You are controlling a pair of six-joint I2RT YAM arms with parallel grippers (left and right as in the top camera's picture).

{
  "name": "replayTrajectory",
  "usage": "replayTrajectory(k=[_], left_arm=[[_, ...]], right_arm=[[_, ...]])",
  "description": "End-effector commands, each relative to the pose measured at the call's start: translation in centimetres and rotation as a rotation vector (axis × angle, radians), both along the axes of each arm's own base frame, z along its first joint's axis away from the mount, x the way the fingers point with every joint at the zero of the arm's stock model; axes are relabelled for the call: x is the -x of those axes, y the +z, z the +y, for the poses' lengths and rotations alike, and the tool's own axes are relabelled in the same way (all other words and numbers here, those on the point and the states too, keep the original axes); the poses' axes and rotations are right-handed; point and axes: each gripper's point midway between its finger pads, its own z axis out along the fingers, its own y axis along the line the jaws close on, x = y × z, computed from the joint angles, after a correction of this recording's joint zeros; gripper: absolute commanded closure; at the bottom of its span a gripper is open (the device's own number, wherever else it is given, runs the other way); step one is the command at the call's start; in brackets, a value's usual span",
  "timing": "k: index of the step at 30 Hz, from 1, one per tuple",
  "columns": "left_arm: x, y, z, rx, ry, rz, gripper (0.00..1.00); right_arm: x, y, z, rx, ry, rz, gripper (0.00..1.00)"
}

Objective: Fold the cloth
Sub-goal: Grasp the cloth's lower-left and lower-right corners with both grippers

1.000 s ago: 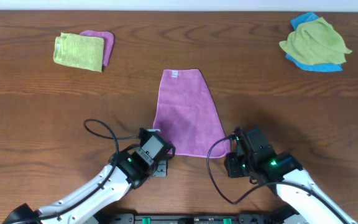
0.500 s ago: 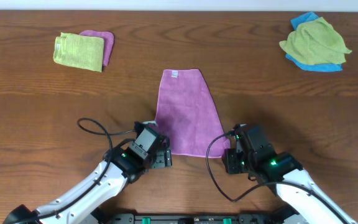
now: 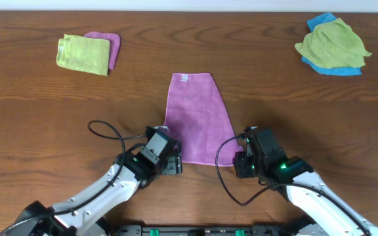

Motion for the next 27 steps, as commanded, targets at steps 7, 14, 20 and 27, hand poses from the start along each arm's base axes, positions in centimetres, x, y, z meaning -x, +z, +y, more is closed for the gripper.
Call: replayTrajectory(k=[7,14,20,27], left_arm=[[-1.4,-0.5,1.3,0.011,0.008,0.010,0.30],[-1.8,-0.2,0.9,0.036,-0.002,-0.008,0.36],[-1.9,-0.7,-0.1,0.072,-0.022,0.017,0.37],[-1.7,-1.8,-0.8,0.078,-0.042,0.070,0.44]], right_arm=[[-1.3,-0.5,-1.2,0.035,-0.042,-0.006,0.65],[-2.2,-0.8,-1.0,0.035,-0.042,-0.009,0.65],[-3.0,-0.3,-0.6,0.034,-0.038,-0.019,0.65],[-3.0,-0.3,-0.6,0.037,-0.037,-0.020,0.66]])
